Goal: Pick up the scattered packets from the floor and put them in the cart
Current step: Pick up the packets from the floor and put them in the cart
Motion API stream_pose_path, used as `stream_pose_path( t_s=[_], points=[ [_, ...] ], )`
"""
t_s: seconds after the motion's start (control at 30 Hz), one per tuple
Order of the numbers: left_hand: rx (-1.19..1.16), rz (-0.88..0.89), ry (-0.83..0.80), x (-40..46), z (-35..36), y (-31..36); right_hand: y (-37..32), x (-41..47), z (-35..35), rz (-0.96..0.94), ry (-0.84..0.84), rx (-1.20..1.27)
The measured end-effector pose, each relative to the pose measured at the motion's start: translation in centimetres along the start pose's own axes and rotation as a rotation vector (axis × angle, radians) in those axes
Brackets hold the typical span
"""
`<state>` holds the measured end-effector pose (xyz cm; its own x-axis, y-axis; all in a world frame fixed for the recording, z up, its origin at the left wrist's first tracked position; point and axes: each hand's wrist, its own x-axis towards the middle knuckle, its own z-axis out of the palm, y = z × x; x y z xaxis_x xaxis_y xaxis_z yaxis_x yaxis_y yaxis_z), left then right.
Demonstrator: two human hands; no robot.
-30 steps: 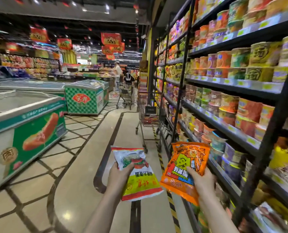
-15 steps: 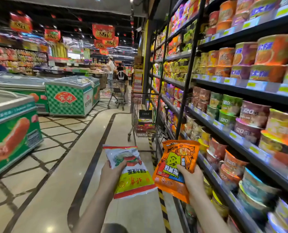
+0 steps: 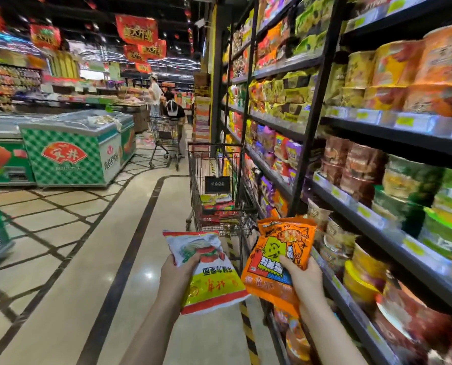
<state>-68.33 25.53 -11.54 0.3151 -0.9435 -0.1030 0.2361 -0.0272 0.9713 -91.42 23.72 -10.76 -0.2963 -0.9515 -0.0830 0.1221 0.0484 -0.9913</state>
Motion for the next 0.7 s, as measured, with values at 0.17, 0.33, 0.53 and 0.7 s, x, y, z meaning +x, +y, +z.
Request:
stream_pose_path(
  t_s=[0.17,0.33,0.53,0.7],
  points=[
    [0.020,0.010,0.041,13.9,4.9,0.0,0.1,15.2,4.5,-0.007,-0.010,-0.031],
    [0.061,-0.022,0.099,26.4,8.4,0.1,-0.4,28.3,9.1,0.023,-0.026,-0.074],
    [0.155,0.033,0.125,40.0,10.6,-1.5,1.6,41.6,14.6,0.052,-0.012,-0.136],
    [0.147,-0.021,0.123,52.3,12.1,-3.1,3.4,52.1,19.4,0.081,-0.002,-0.162]
  ],
)
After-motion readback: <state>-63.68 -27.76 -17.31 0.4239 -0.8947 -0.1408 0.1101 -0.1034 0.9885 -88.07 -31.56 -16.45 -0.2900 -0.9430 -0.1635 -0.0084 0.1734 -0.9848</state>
